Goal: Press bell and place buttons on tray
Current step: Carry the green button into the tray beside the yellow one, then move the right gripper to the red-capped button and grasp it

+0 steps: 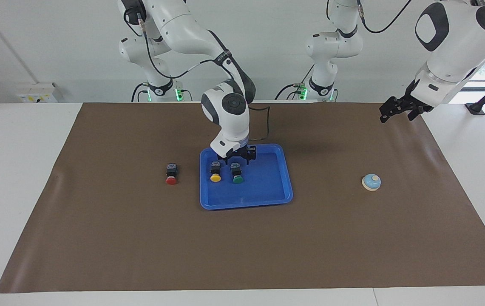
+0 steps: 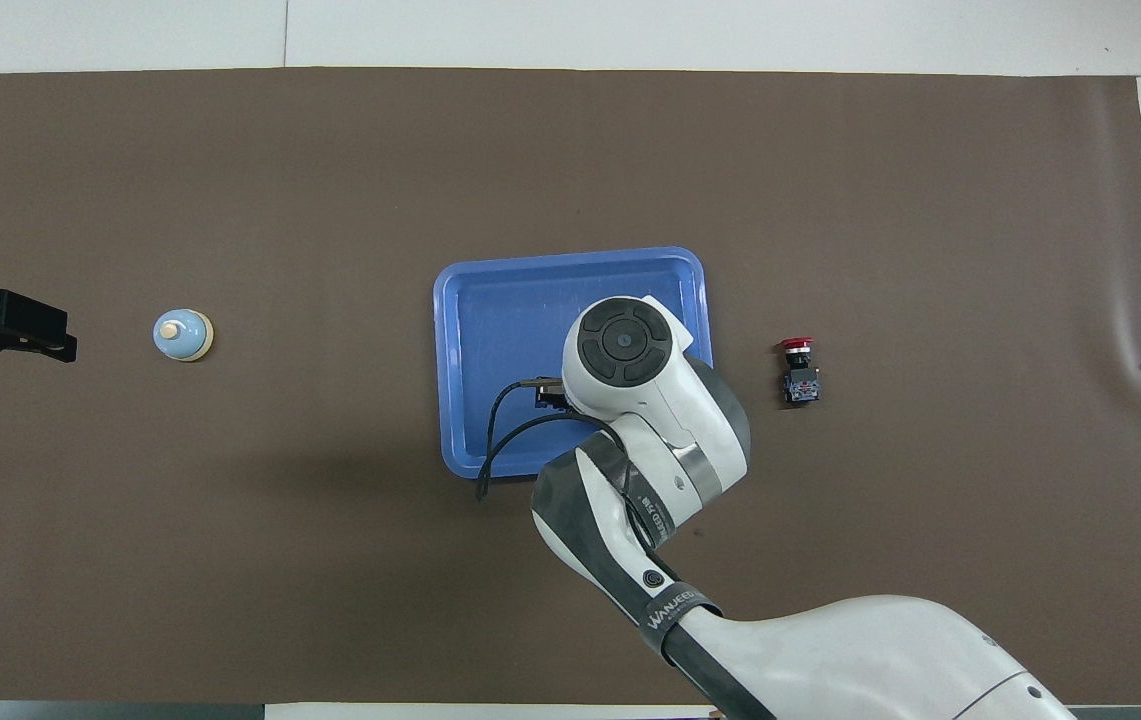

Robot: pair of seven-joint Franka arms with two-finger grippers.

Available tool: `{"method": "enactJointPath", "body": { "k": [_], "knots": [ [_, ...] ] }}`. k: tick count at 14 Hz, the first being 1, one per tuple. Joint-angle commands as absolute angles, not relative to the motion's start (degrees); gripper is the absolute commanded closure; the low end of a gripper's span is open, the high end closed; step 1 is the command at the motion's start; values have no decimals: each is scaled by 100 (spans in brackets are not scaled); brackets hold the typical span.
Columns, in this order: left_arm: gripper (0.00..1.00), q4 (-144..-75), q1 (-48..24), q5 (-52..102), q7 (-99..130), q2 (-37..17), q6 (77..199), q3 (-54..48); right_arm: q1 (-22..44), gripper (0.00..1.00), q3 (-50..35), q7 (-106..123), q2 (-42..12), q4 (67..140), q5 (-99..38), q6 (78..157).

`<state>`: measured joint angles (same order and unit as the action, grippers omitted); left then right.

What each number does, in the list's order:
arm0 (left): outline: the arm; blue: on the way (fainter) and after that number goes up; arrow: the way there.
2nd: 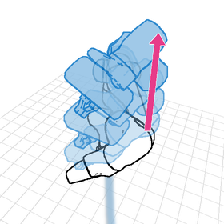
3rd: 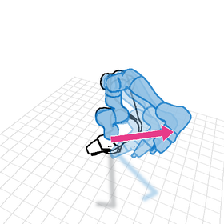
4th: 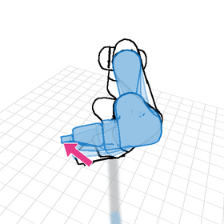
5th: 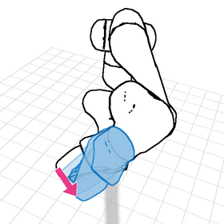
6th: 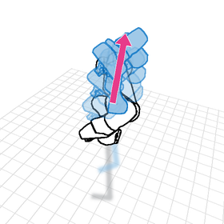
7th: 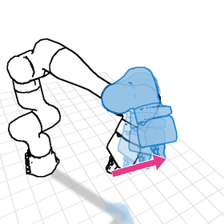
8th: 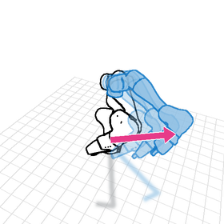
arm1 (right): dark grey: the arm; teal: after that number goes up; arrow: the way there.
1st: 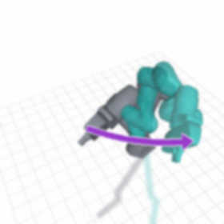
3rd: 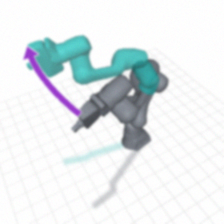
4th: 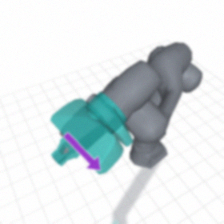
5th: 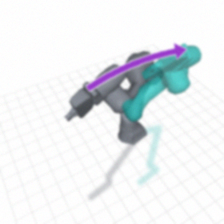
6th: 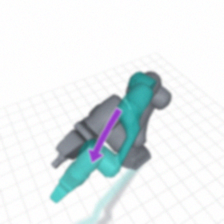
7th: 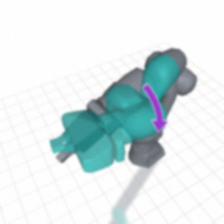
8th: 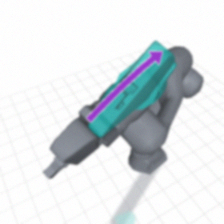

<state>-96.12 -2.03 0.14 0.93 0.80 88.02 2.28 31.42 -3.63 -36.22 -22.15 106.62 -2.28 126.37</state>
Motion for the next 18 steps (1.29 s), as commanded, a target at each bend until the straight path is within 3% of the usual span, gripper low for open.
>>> {"method": "enactJointPath", "body": {
  "k": [1,4,9,12,18],
  "knots": [
    [0,-9712,-246,62,62,202,8824,290,2893,0,-273,-3578,-1891,10556,-229,12227],
    [0,-9712,-246,62,62,202,8824,290,2217,0,-272,-2842,-1443,10599,-211,11901],
    [0,-9712,-246,62,62,202,8824,290,1188,0,-272,-1952,-1178,11108,-202,11874],
    [0,-9712,-246,62,62,202,8824,290,1002,0,-272,-1934,-1038,11512,-62,12058],
    [0,-9712,-246,62,62,202,8824,290,1002,0,-281,-1899,-747,12647,-62,13201]
  ]
}}
